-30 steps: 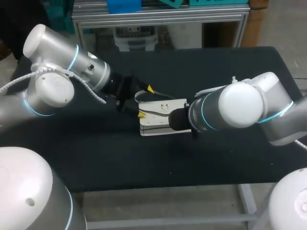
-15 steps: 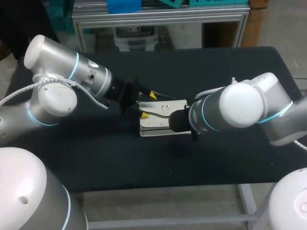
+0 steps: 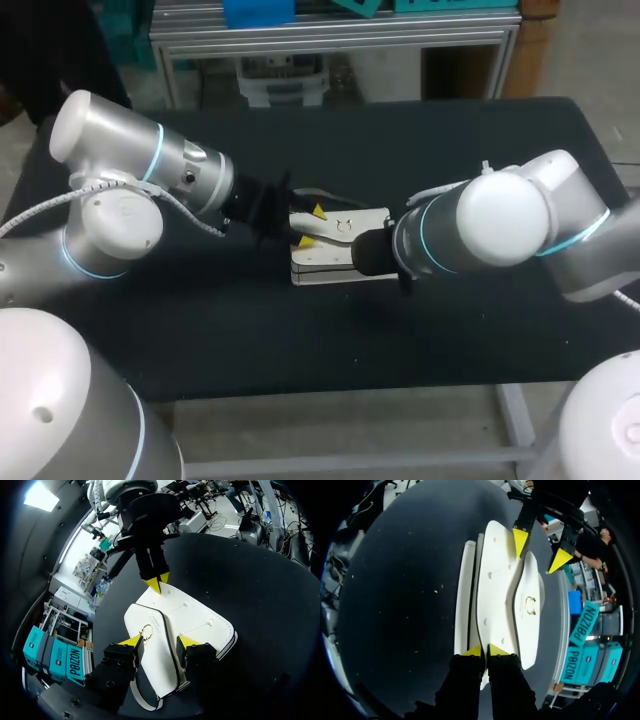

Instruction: Pick up the bag, open it, inspect its contents, close it, and place it on the opposite side

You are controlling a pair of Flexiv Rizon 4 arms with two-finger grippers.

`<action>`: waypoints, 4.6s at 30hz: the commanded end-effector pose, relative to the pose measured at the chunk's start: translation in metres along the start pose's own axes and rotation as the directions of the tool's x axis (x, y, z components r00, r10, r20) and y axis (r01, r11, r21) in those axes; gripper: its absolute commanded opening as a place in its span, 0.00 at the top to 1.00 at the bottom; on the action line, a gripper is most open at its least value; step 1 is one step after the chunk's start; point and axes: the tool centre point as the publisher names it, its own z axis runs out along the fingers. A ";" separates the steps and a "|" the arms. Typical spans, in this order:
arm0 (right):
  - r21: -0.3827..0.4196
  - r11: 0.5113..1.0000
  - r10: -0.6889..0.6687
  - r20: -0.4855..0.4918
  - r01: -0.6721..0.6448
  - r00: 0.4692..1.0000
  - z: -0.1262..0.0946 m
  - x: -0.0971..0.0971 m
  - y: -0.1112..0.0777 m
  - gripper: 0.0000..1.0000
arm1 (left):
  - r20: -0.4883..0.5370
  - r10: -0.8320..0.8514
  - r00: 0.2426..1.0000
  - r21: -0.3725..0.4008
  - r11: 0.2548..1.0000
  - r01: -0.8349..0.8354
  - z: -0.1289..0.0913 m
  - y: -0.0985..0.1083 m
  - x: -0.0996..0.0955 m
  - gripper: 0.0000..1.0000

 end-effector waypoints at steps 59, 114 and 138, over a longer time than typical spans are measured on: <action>-0.011 1.000 0.002 0.298 0.002 0.954 0.004 0.007 -0.002 1.00 | 0.047 -0.330 0.943 -0.076 0.940 0.333 -0.005 0.018 -0.037 0.90; -0.011 1.000 0.007 0.298 -0.004 0.955 0.002 0.005 0.000 1.00 | 0.023 -0.424 0.906 -0.182 0.889 0.420 0.028 0.045 -0.046 1.00; -0.057 0.998 0.025 0.419 -0.001 0.908 -0.083 0.000 0.009 0.00 | 0.115 -0.598 0.793 -0.154 0.778 0.609 -0.010 0.026 -0.078 1.00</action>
